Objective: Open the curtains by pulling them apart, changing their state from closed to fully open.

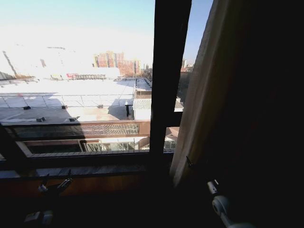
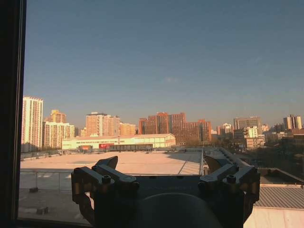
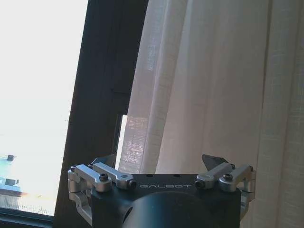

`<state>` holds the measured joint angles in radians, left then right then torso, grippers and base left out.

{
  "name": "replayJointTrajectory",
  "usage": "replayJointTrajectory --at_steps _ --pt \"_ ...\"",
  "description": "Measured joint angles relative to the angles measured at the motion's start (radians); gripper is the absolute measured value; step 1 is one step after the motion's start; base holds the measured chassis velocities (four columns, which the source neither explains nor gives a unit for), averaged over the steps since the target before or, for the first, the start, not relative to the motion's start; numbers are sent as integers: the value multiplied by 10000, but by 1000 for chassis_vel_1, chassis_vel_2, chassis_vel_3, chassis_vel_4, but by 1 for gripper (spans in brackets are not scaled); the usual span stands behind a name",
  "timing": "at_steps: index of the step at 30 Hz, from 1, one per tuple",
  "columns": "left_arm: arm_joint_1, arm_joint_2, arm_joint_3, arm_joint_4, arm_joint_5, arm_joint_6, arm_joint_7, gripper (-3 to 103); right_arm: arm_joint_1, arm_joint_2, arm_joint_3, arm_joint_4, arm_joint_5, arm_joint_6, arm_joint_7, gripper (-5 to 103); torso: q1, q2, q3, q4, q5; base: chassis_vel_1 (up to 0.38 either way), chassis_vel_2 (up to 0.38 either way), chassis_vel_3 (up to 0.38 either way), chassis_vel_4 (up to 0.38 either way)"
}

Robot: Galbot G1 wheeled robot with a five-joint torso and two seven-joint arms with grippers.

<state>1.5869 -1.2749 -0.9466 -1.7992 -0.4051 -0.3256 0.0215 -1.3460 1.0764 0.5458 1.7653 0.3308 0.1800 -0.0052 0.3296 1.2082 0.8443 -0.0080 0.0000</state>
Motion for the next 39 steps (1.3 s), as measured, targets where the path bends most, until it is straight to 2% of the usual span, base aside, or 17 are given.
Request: replayJointTrajectory --at_steps 39 --pt "-1 0 0 0 0 0 0 100 -175 95 -69 88 -57 47 -164 100 0 0 1 0 1 12 7 -14 -5"
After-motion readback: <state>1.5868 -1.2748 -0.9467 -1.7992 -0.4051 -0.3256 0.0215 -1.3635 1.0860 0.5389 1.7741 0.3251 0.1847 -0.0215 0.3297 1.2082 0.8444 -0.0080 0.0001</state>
